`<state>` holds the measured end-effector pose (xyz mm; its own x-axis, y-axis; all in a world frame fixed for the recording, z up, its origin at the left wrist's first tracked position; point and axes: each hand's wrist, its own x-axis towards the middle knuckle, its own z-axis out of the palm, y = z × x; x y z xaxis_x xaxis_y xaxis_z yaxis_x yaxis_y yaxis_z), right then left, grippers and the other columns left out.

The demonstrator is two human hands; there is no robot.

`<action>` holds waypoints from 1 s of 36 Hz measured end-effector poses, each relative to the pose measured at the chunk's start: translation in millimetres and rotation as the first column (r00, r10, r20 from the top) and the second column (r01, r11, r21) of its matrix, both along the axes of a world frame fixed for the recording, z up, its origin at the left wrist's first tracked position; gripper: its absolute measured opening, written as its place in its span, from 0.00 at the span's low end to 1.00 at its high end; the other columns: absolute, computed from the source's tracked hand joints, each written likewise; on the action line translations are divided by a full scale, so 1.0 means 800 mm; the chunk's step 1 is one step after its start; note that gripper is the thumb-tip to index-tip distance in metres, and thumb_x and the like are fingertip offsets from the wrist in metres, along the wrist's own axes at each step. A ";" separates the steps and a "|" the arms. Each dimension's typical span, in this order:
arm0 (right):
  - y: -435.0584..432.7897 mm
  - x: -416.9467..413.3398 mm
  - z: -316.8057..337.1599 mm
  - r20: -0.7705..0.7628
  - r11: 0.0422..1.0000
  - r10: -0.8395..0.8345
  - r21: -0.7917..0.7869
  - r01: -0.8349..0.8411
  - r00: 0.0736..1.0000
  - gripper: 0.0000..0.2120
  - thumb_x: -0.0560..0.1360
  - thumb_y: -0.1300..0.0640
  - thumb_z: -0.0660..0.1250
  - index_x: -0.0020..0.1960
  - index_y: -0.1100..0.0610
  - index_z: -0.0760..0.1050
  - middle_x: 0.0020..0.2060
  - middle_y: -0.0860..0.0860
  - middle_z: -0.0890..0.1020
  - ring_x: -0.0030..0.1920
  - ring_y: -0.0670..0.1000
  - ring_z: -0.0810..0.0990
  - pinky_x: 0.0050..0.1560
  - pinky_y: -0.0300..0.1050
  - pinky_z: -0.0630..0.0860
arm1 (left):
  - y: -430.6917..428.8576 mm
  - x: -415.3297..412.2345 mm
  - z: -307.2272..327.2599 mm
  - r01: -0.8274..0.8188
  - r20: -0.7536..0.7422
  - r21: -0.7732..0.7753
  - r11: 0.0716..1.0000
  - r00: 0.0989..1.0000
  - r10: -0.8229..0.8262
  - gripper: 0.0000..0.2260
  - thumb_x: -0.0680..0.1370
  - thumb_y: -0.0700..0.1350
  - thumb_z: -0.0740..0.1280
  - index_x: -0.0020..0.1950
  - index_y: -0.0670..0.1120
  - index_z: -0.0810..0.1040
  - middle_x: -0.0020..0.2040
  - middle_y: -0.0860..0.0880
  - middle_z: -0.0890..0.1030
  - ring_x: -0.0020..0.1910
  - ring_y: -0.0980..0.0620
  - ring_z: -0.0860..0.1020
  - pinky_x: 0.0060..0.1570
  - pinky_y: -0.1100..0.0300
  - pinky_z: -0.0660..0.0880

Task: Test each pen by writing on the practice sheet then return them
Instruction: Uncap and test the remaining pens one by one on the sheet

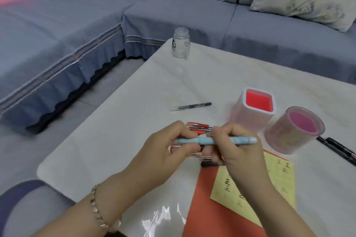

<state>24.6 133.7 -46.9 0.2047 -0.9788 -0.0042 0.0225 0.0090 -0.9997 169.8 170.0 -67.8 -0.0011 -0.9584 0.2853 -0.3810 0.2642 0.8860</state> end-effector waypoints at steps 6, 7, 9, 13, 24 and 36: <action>0.006 0.091 0.012 0.034 0.987 0.141 0.072 -0.144 0.989 0.16 0.77 0.62 0.59 0.32 0.65 0.70 0.18 0.50 0.74 0.17 0.44 0.66 0.21 0.34 0.64 | 0.027 0.076 0.011 -0.172 0.246 -0.160 0.972 0.947 0.208 0.02 0.75 0.46 0.66 0.43 0.51 0.73 0.40 0.60 0.75 0.36 0.66 0.70 0.39 0.76 0.65; 0.007 0.104 0.015 0.031 0.984 0.165 0.063 -0.167 0.986 0.16 0.77 0.63 0.59 0.31 0.65 0.70 0.18 0.51 0.74 0.17 0.44 0.66 0.21 0.33 0.64 | 0.034 0.085 0.016 -0.231 0.094 -0.058 0.971 0.967 0.236 0.04 0.73 0.45 0.68 0.41 0.51 0.74 0.38 0.62 0.76 0.35 0.65 0.72 0.38 0.75 0.66; 0.008 0.130 0.021 0.024 0.973 0.221 0.058 -0.222 0.975 0.16 0.76 0.63 0.60 0.29 0.62 0.70 0.18 0.52 0.75 0.18 0.46 0.67 0.20 0.34 0.64 | 0.045 0.106 0.027 -0.239 -0.192 0.178 0.955 0.943 0.272 0.05 0.70 0.43 0.70 0.37 0.48 0.75 0.32 0.59 0.77 0.31 0.63 0.72 0.34 0.73 0.67; 0.012 0.183 0.019 -0.053 0.907 0.417 0.094 -0.412 0.907 0.15 0.76 0.62 0.61 0.30 0.60 0.71 0.21 0.52 0.77 0.20 0.46 0.69 0.22 0.35 0.65 | 0.067 0.162 0.037 -0.115 -0.398 0.445 0.888 0.863 0.311 0.07 0.67 0.43 0.69 0.37 0.42 0.72 0.26 0.51 0.73 0.23 0.56 0.66 0.26 0.66 0.64; 0.042 0.303 -0.027 -0.248 0.666 0.745 0.326 -0.671 0.619 0.10 0.77 0.56 0.64 0.41 0.61 0.76 0.31 0.53 0.81 0.28 0.46 0.75 0.29 0.32 0.72 | 0.181 0.280 -0.034 -0.882 0.145 0.267 0.388 0.435 0.889 0.03 0.76 0.40 0.66 0.44 0.48 0.77 0.37 0.52 0.79 0.34 0.53 0.76 0.34 0.64 0.72; 0.043 0.300 -0.062 -0.479 0.644 0.740 0.302 -0.703 0.472 0.07 0.75 0.56 0.63 0.39 0.54 0.75 0.30 0.47 0.82 0.29 0.43 0.77 0.35 0.35 0.72 | 0.214 0.393 -0.130 -0.893 0.805 0.411 0.185 0.451 0.386 0.11 0.78 0.48 0.62 0.60 0.48 0.74 0.58 0.47 0.79 0.57 0.46 0.76 0.51 0.58 0.72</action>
